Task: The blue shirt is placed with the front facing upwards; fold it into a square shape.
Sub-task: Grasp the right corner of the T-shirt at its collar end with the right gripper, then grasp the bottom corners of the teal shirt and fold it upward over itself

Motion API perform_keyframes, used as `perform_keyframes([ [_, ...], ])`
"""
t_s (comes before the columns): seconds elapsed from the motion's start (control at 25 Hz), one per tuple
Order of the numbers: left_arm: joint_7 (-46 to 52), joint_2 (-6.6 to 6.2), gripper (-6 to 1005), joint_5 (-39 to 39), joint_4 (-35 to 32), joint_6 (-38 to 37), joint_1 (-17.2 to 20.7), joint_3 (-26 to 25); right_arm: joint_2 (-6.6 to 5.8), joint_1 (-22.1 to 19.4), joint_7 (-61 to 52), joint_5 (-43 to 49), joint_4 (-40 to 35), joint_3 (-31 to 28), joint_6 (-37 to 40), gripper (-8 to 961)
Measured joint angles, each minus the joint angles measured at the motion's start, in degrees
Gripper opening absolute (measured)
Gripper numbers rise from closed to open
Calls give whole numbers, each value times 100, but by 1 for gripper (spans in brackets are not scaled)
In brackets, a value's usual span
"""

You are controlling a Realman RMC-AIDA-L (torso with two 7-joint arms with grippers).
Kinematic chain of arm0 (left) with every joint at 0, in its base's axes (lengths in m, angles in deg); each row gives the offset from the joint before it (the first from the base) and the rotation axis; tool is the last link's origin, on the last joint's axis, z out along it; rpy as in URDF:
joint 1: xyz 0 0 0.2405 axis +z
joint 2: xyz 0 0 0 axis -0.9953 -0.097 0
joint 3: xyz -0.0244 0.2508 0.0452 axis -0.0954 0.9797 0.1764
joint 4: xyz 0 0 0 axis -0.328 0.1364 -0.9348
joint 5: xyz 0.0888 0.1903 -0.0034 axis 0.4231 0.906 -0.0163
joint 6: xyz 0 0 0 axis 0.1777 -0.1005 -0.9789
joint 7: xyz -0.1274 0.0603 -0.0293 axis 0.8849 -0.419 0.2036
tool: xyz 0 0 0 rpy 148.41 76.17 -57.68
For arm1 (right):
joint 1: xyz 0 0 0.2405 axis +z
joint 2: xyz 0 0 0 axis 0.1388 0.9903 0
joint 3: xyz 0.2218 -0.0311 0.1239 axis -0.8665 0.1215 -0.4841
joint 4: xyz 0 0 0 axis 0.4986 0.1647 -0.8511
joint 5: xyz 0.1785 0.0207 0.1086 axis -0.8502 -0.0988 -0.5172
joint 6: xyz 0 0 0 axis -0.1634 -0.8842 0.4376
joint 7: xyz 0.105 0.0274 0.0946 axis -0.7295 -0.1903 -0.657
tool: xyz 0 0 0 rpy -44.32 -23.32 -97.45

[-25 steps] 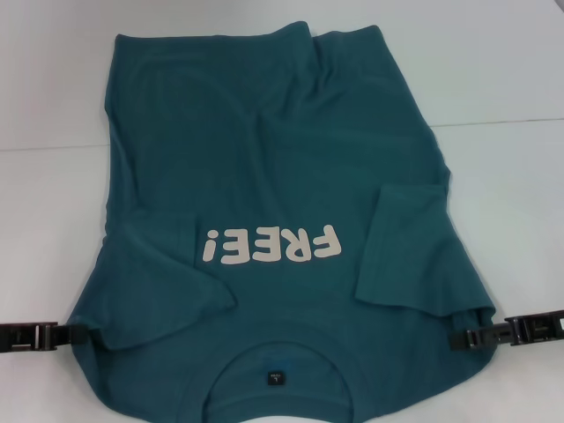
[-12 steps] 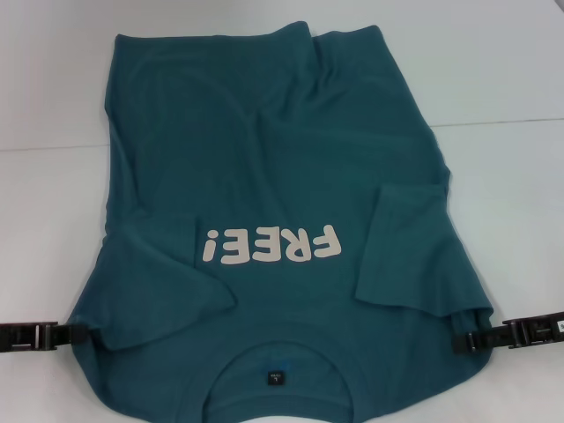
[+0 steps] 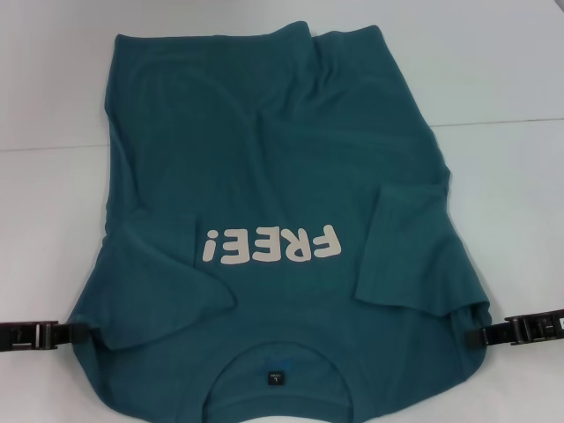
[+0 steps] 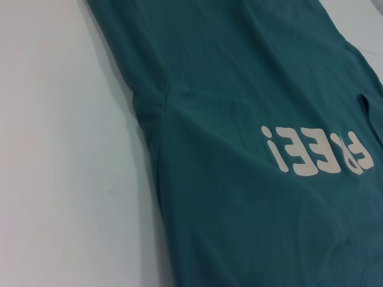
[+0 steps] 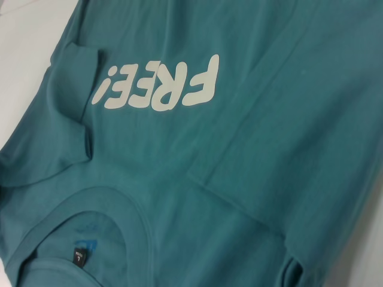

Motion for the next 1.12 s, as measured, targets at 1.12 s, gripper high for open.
perform_keyframes([
  [1.12, -5, -166, 8, 32, -132, -818, 99, -457, 11, -625, 1141, -382, 57, -817, 371, 75],
])
